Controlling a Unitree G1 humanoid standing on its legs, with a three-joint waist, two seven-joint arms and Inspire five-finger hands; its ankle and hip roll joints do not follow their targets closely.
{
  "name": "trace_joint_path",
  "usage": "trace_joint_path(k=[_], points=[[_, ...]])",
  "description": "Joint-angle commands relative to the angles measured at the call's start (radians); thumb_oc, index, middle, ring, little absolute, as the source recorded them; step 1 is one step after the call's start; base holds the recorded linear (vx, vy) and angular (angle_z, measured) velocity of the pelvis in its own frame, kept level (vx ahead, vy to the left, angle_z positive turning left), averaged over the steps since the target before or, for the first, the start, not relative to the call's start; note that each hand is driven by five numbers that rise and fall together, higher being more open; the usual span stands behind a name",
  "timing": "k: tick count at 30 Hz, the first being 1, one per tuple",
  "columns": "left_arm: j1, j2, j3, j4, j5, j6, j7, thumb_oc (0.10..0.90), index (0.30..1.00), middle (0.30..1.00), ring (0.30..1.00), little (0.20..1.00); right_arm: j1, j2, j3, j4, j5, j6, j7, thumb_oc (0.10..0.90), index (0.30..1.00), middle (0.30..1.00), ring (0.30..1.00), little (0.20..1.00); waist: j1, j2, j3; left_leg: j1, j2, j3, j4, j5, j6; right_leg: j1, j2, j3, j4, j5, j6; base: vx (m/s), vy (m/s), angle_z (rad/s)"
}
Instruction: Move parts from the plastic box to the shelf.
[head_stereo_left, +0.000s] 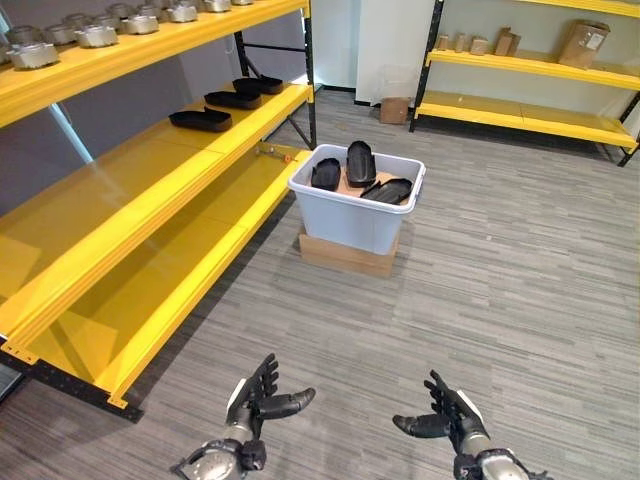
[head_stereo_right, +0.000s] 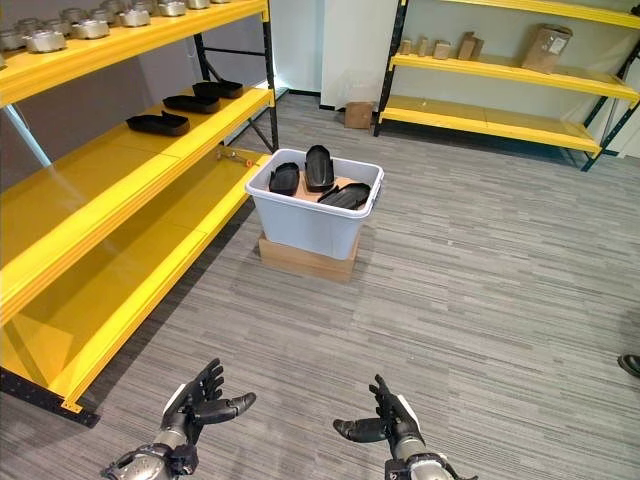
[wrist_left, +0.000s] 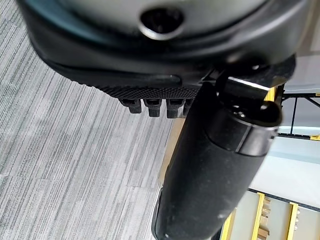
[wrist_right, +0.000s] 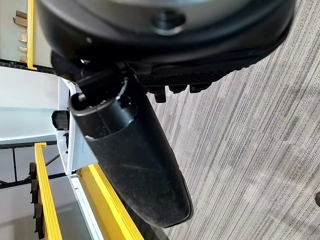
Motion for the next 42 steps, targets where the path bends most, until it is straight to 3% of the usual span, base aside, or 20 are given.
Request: trace_joint_path(k=[1, 7, 11, 12, 13, 14, 16, 18, 19, 25, 28, 31, 34, 35, 37, 39, 40, 42], points=[[-0.102, 0.019, 0.033, -0.039, 0.016, -0.078, -0.014, 0.900, 1.000, 1.000, 1.000, 1.000, -0.087, -0.040, 0.006, -0.048, -0.006, -0.068, 0.011, 0.900, 1.000, 1.000, 1.000, 1.000, -0.002, -0.022, -0.025, 0.023, 0.062, 0.006, -0.004, -0.045, -0.049, -0.006, -0.077, -0.014, 0.020, -0.029, 0.086, 0.00, 0.000, 0.00], [-0.141, 0.017, 0.034, -0.037, -0.049, -0.083, -0.005, 0.900, 1.000, 1.000, 1.000, 1.000, -0.135, -0.053, 0.000, -0.044, 0.007, -0.073, 0.001, 0.900, 1.000, 1.000, 1.000, 1.000, 0.007, -0.031, 0.013, -0.060, 0.044, -0.007, 0.148, -0.108, -0.021, -0.068, -0.114, -0.016, 0.145, -0.068, 0.086, -0.04, 0.047, 0.01], [-0.150, 0.018, 0.027, -0.037, -0.057, -0.084, -0.004, 0.900, 1.000, 1.000, 1.000, 1.000, -0.144, -0.051, 0.000, -0.033, 0.003, -0.072, 0.003, 0.900, 1.000, 1.000, 1.000, 1.000, 0.009, -0.028, 0.021, -0.080, 0.026, -0.018, 0.183, -0.137, 0.003, -0.114, -0.136, -0.018, 0.232, -0.078, 0.099, -0.01, 0.155, 0.07], [-0.145, 0.026, 0.028, -0.053, -0.042, -0.079, -0.010, 0.900, 1.000, 1.000, 1.000, 1.000, -0.134, -0.044, -0.010, -0.023, -0.002, -0.068, 0.007, 0.900, 1.000, 1.000, 1.000, 1.000, 0.000, -0.026, 0.051, -0.070, 0.003, -0.028, 0.195, -0.157, 0.032, -0.212, -0.174, 0.009, 0.437, 0.022, 0.129, -0.02, 0.229, 0.14], [-0.151, 0.028, 0.024, -0.054, -0.044, -0.079, -0.010, 0.900, 1.000, 1.000, 1.000, 1.000, -0.136, -0.042, -0.011, -0.020, 0.001, -0.069, 0.003, 0.900, 1.000, 1.000, 1.000, 1.000, -0.008, -0.024, 0.070, -0.065, -0.001, -0.037, 0.203, -0.161, 0.040, -0.244, -0.180, 0.027, 0.501, 0.060, 0.134, 0.00, 0.324, 0.16], [-0.164, 0.033, 0.020, -0.055, -0.050, -0.078, -0.009, 0.900, 1.000, 1.000, 1.000, 1.000, -0.134, -0.038, -0.015, -0.025, 0.006, -0.074, -0.004, 0.900, 1.000, 1.000, 1.000, 1.000, -0.024, -0.012, 0.090, -0.058, 0.000, -0.051, 0.211, -0.168, 0.052, -0.307, -0.152, 0.055, 0.601, 0.063, 0.121, 0.00, 0.147, 0.23], [-0.166, 0.033, 0.022, -0.055, -0.045, -0.078, -0.010, 0.900, 1.000, 1.000, 1.000, 1.000, -0.129, -0.037, -0.019, -0.031, 0.002, -0.074, -0.007, 0.900, 1.000, 1.000, 1.000, 1.000, -0.025, -0.010, 0.093, -0.049, -0.005, -0.045, 0.214, -0.179, 0.058, -0.327, -0.157, 0.044, 0.615, 0.051, 0.116, 0.08, 0.111, 0.38], [-0.168, 0.029, 0.023, -0.050, -0.038, -0.077, -0.012, 0.900, 1.000, 1.000, 1.000, 1.000, -0.127, -0.039, -0.023, -0.028, 0.002, -0.073, -0.008, 0.900, 1.000, 1.000, 1.000, 1.000, -0.031, -0.007, 0.091, -0.031, -0.012, -0.039, 0.210, -0.192, 0.061, -0.356, -0.155, 0.020, 0.593, 0.032, 0.106, 0.21, 0.075, 0.16], [-0.172, 0.026, 0.029, -0.047, -0.033, -0.080, -0.014, 0.900, 1.000, 1.000, 1.000, 1.000, -0.125, -0.048, -0.032, -0.025, 0.010, -0.074, -0.013, 0.900, 1.000, 1.000, 1.000, 1.000, -0.051, -0.019, 0.088, 0.032, -0.050, -0.051, 0.184, -0.221, 0.061, -0.410, -0.124, -0.024, 0.441, 0.038, 0.107, 0.26, 0.030, -0.20], [-0.166, 0.009, 0.030, -0.044, -0.027, -0.074, -0.028, 0.900, 1.000, 1.000, 1.000, 1.000, -0.101, -0.064, -0.049, -0.055, 0.000, -0.072, -0.013, 0.900, 1.000, 1.000, 1.000, 1.000, -0.074, -0.026, 0.073, 0.140, -0.069, -0.074, 0.150, -0.266, 0.031, -0.354, -0.112, -0.110, 0.185, 0.086, 0.121, 0.29, -0.034, 0.07], [-0.166, -0.008, 0.019, -0.032, -0.029, -0.077, -0.029, 0.900, 1.000, 1.000, 1.000, 1.000, -0.100, -0.064, -0.045, -0.040, 0.005, -0.074, -0.014, 0.900, 1.000, 1.000, 1.000, 1.000, -0.077, -0.017, 0.042, 0.152, -0.054, -0.076, 0.156, -0.274, 0.022, -0.328, -0.082, -0.102, 0.199, 0.071, 0.093, 0.26, -0.089, 0.28], [-0.174, -0.012, 0.006, -0.027, -0.036, -0.081, -0.031, 0.900, 1.000, 1.000, 1.000, 1.000, -0.096, -0.078, -0.056, -0.024, 0.009, -0.077, -0.018, 0.900, 1.000, 1.000, 1.000, 1.000, -0.086, 0.011, 0.017, 0.172, -0.017, -0.085, 0.164, -0.255, -0.003, -0.326, -0.061, -0.122, 0.250, 0.027, 0.066, 0.27, -0.099, 0.54], [-0.178, -0.011, 0.001, -0.026, -0.036, -0.081, -0.029, 0.900, 1.000, 1.000, 1.000, 1.000, -0.097, -0.078, -0.058, -0.021, 0.016, -0.078, -0.022, 0.900, 1.000, 1.000, 1.000, 1.000, -0.093, 0.011, 0.011, 0.169, -0.011, -0.092, 0.166, -0.244, -0.011, -0.326, -0.059, -0.122, 0.253, 0.018, 0.059, 0.13, -0.065, 0.34], [-0.182, -0.012, -0.001, -0.026, -0.044, -0.080, -0.026, 0.900, 1.000, 1.000, 1.000, 1.000, -0.094, -0.080, -0.063, -0.013, 0.015, -0.078, -0.025, 0.900, 1.000, 1.000, 1.000, 1.000, -0.098, 0.016, 0.006, 0.169, 0.006, -0.093, 0.180, -0.228, -0.030, -0.319, -0.046, -0.122, 0.257, -0.004, 0.050, 0.20, -0.115, 0.42], [-0.179, -0.012, 0.000, -0.026, -0.056, -0.081, -0.021, 0.900, 1.000, 1.000, 1.000, 1.000, -0.089, -0.086, -0.067, -0.015, 0.020, -0.080, -0.027, 0.900, 1.000, 1.000, 1.000, 1.000, -0.100, 0.019, 0.005, 0.115, 0.045, -0.080, 0.329, -0.141, -0.087, -0.276, -0.015, -0.115, 0.248, -0.041, 0.022, 0.24, -0.168, 0.46], [-0.170, -0.008, 0.001, -0.031, -0.069, -0.084, -0.025, 0.900, 1.000, 1.000, 1.000, 1.000, -0.090, -0.099, -0.073, -0.021, 0.024, -0.083, -0.022, 0.900, 1.000, 1.000, 1.000, 1.000, -0.082, -0.001, 0.026, 0.003, 0.037, -0.106, 0.553, -0.048, -0.119, -0.228, -0.003, -0.096, 0.229, -0.062, -0.009, 0.12, -0.150, 0.18], [-0.169, -0.003, -0.005, -0.036, -0.070, -0.083, -0.020, 0.900, 1.000, 1.000, 1.000, 1.000, -0.102, -0.112, -0.076, -0.022, 0.024, -0.084, -0.035, 0.900, 1.000, 1.000, 1.000, 1.000, -0.050, -0.032, 0.053, -0.110, -0.007, -0.146, 0.632, -0.034, -0.115, -0.197, -0.022, -0.081, 0.213, -0.074, -0.020, 0.05, -0.091, -0.43], [-0.167, 0.003, -0.006, -0.042, -0.075, -0.080, -0.022, 0.900, 1.000, 1.000, 1.000, 1.000, -0.106, -0.112, -0.079, -0.024, 0.030, -0.085, -0.039, 0.900, 1.000, 1.000, 1.000, 1.000, -0.049, -0.039, 0.060, -0.157, 0.020, -0.127, 0.625, -0.060, -0.095, -0.188, -0.031, -0.087, 0.212, -0.075, -0.014, 0.08, -0.038, -0.68]])
